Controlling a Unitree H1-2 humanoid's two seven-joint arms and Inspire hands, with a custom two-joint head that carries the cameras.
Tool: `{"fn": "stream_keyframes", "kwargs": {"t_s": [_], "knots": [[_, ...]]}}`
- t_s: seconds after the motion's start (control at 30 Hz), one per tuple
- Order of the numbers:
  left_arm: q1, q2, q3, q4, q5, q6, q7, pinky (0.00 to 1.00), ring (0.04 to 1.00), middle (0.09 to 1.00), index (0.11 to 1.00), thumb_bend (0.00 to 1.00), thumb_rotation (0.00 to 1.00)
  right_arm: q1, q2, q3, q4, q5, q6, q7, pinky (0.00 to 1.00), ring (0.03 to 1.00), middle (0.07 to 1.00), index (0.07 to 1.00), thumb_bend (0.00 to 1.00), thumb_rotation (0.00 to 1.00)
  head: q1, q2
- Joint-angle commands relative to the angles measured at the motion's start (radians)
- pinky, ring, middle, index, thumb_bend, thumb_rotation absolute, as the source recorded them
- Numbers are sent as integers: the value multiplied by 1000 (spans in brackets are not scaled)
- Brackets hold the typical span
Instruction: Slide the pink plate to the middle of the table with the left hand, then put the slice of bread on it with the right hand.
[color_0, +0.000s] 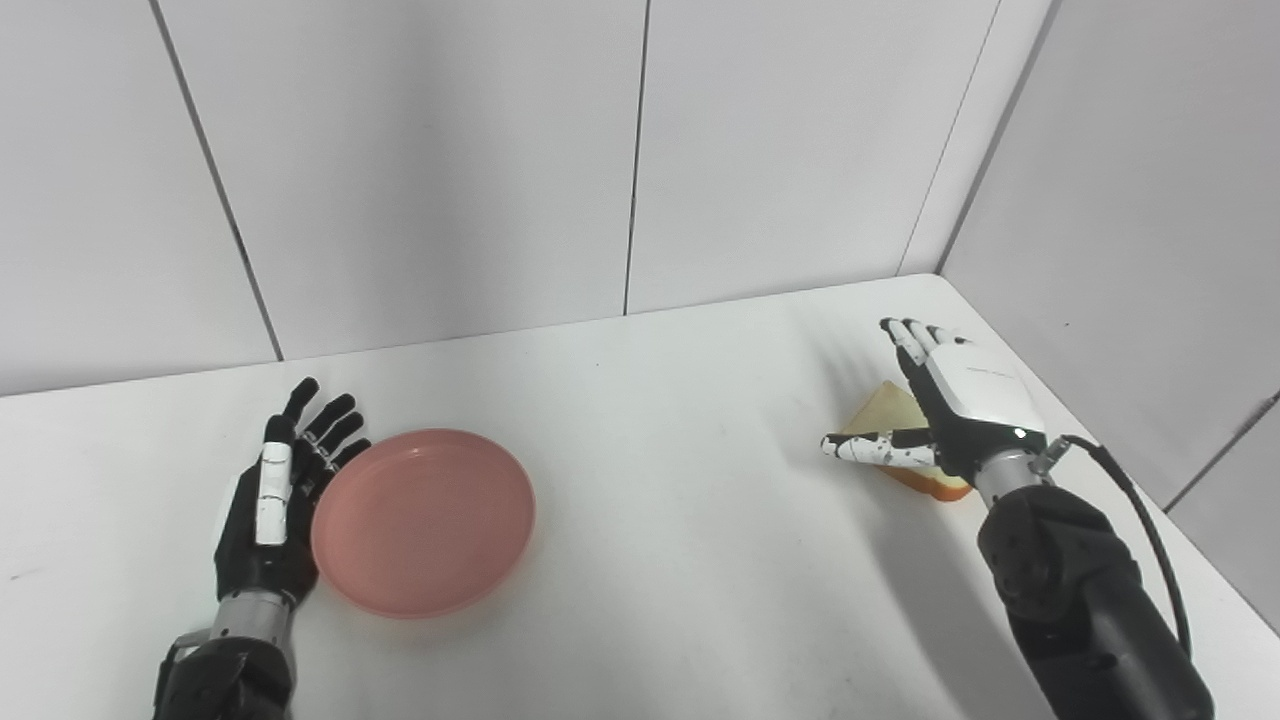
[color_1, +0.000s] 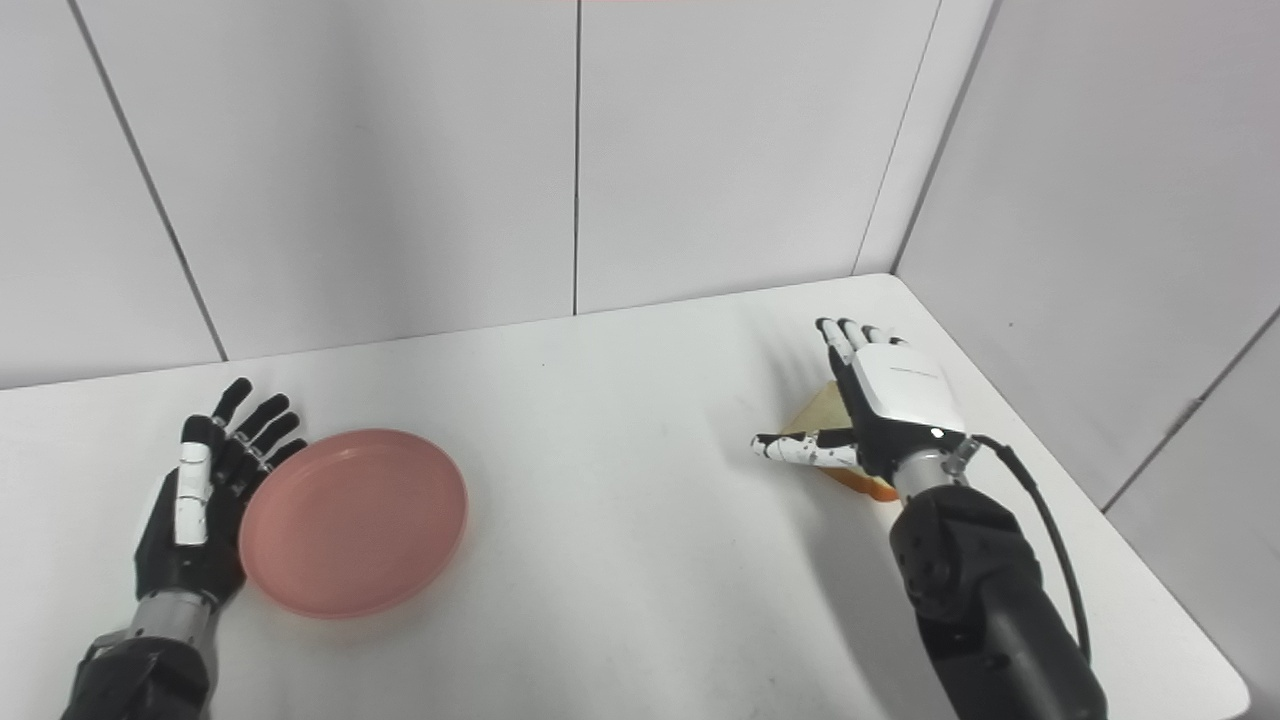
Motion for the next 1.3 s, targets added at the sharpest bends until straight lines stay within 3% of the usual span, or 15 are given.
{"fn": "stream_keyframes", "kwargs": {"t_s": [0.0,0.47,1.0,1.27], "knots": [[25,-5,-5,21,4,23,-3,805,857,840,903,843,838,-39,-42,-16,4,-22,12,8,1000,992,968,972,1000,639,1,1],[28,-3,-10,16,11,30,0,781,854,842,897,836,842,-93,-85,-18,161,41,12,28,1000,1000,980,984,1000,662,3,5],[36,0,-4,-1,12,41,0,774,857,843,910,838,837,-121,-87,-19,247,63,13,94,1000,1000,999,1000,1000,668,10,19],[37,3,-4,3,14,37,-4,767,854,841,911,849,837,-124,-90,10,288,78,12,83,1000,997,998,1000,1000,667,13,23]]}}
